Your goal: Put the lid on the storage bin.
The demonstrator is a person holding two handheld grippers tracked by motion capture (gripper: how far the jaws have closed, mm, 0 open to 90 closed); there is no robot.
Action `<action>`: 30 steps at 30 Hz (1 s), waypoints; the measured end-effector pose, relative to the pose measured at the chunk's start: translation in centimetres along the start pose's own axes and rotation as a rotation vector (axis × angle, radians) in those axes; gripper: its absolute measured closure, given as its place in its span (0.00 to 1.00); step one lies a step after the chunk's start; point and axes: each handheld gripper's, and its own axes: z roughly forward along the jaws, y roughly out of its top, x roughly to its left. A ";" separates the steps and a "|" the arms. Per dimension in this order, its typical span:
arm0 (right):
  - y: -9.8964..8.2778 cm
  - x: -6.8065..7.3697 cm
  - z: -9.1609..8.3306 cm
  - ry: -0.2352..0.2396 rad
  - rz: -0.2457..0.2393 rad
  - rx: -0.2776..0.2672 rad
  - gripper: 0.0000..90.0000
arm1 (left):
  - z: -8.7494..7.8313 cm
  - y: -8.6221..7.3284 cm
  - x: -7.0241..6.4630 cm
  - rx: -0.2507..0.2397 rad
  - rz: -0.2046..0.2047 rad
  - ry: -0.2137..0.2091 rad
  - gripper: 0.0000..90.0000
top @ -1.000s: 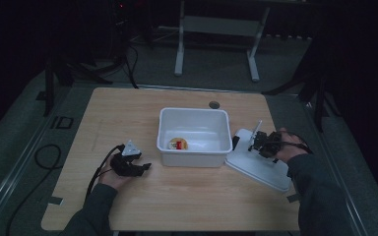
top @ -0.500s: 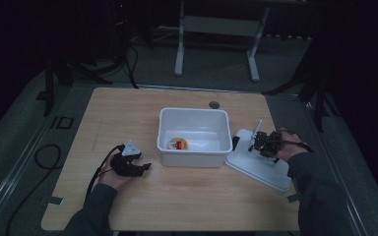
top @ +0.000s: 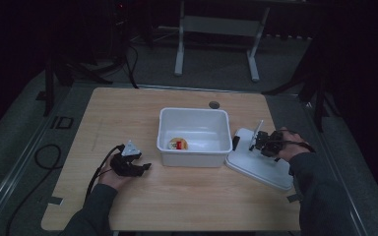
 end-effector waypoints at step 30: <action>-0.6 0.0 -3.0 -0.051 -0.052 0.004 0.93 | 0.0 0.0 0.0 -0.002 0.003 -0.001 0.42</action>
